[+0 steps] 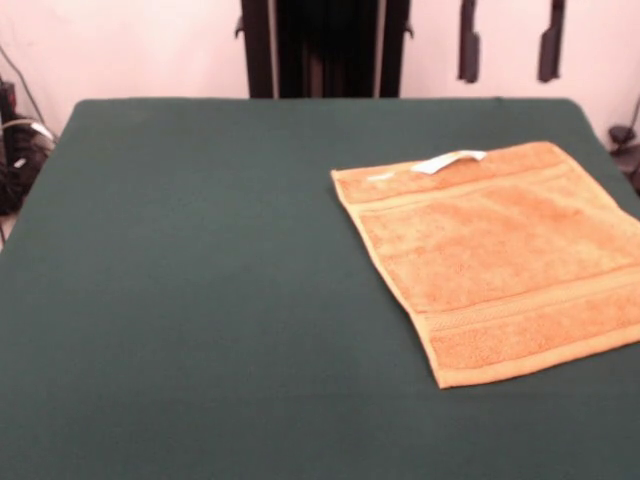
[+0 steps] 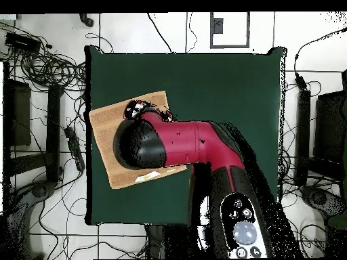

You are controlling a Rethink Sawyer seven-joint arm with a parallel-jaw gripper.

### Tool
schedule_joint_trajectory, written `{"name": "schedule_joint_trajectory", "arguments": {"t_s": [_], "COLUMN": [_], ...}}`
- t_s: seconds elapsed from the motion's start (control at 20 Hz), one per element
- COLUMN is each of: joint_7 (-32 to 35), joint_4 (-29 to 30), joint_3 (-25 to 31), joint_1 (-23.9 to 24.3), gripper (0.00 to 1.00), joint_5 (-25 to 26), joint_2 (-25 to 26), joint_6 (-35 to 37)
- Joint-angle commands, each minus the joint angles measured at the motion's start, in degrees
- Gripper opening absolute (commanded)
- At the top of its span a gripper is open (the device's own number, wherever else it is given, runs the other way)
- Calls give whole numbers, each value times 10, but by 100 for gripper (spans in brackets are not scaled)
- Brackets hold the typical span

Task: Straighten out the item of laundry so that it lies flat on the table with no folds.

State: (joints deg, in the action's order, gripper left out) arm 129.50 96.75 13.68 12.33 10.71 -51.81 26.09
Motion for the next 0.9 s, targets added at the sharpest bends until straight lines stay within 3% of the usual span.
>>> {"name": "schedule_joint_trajectory", "arguments": {"t_s": [0.05, 0.3, 0.65, 0.9], "joint_7": [-41, -61, -84, -78], "joint_4": [28, 9, -23, -14], "joint_3": [37, 46, 49, 55], "joint_1": [5, 22, 34, 42], "gripper": [100, 100, 100, 100], "joint_5": [34, 57, 71, 89], "joint_2": [68, 89, 82, 97], "joint_6": [26, 28, 86, 58]}}
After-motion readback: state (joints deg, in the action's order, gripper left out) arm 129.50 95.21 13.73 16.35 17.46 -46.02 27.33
